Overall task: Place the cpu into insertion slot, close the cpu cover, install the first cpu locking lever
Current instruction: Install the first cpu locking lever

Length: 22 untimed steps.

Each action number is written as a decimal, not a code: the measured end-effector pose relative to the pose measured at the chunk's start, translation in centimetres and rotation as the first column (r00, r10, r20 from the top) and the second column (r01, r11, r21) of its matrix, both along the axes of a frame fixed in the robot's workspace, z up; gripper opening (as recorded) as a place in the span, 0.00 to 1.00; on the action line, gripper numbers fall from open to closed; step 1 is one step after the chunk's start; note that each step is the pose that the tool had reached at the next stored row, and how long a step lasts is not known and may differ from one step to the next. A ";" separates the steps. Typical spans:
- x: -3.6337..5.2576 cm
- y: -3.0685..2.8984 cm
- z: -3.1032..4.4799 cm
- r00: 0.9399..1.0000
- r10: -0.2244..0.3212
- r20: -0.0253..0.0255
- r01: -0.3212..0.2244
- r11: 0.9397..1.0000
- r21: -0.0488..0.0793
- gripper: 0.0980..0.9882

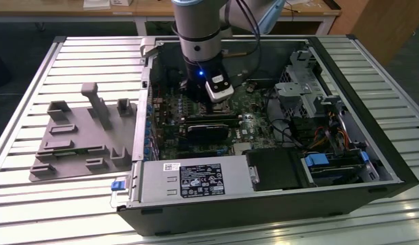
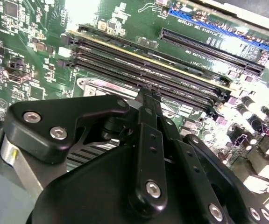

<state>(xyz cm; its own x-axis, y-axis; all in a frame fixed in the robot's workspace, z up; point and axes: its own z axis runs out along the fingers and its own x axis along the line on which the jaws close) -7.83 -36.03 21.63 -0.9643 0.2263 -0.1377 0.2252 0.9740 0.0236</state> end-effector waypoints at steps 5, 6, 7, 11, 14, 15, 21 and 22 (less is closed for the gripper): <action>-0.20 -0.34 -0.23 1.000 0.007 0.000 -0.007 0.999 0.034 0.00; -0.24 -0.43 -0.27 1.000 0.008 0.000 -0.008 0.999 0.041 0.00; -0.27 -0.52 -0.30 1.000 0.009 0.000 -0.009 0.999 0.048 0.00; -0.39 -1.01 -0.42 1.000 0.011 0.001 -0.011 0.997 0.075 0.00; -0.49 -1.40 -0.47 1.000 0.013 0.001 -0.013 0.996 0.089 0.00; -0.54 -1.53 -0.50 1.000 0.014 0.001 -0.014 0.995 0.094 0.00; -0.85 -2.30 -0.65 1.000 0.016 0.001 -0.016 0.991 0.133 0.00; -0.89 -2.42 -0.68 1.000 0.016 0.002 -0.016 0.990 0.139 0.00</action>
<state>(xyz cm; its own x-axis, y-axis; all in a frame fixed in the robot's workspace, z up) -8.71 -38.45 20.95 -0.9679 0.2277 -0.1063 0.2094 0.9647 0.1596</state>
